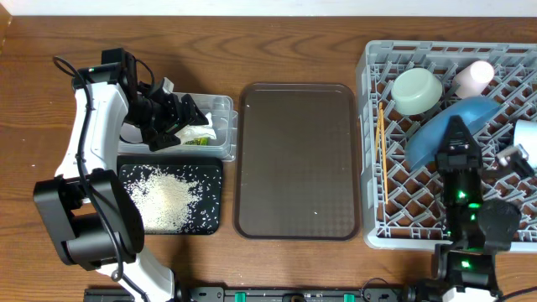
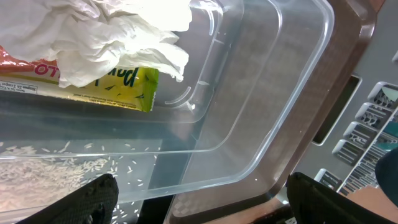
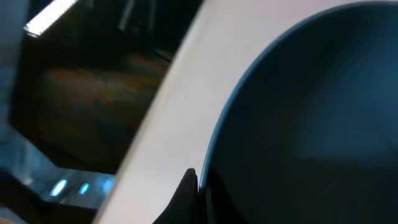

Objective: Sort waste into correct bins and load items into the dishwasher rack

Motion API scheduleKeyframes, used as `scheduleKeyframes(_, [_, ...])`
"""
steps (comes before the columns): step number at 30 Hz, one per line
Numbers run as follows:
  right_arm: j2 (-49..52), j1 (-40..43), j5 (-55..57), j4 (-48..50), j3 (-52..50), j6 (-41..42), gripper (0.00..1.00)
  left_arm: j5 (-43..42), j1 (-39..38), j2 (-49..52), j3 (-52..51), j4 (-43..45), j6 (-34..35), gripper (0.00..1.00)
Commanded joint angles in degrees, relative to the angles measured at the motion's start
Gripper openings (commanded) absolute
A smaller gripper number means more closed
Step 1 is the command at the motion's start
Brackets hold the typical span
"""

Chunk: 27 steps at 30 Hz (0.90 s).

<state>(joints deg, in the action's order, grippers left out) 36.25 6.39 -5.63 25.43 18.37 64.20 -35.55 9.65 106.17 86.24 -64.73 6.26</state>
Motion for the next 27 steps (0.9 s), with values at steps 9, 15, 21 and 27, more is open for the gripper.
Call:
scheduleKeyframes(9, [-0.61,3.65,-1.73,6.82,-8.24,2.8,0.01,0.7,0.15,-0.72,1.05,-0.55,0.7,0.9])
scheduleKeyframes(15, [-0.61,4.46,-4.02,12.28,-9.9,3.06,0.01,0.7,0.15,-0.72,1.05,-0.57,0.7,0.89])
scheduleKeyframes(21, [-0.63,4.46,-6.97,12.0,-9.92,3.06,0.02,0.7,0.15,-0.72,1.05,-0.55,0.7,0.9])
scheduleKeyframes(27, [-0.63,4.46,-9.9,12.09,-9.9,3.63,0.08,0.7,0.15,-0.74,1.05,-0.55,0.7,0.89])
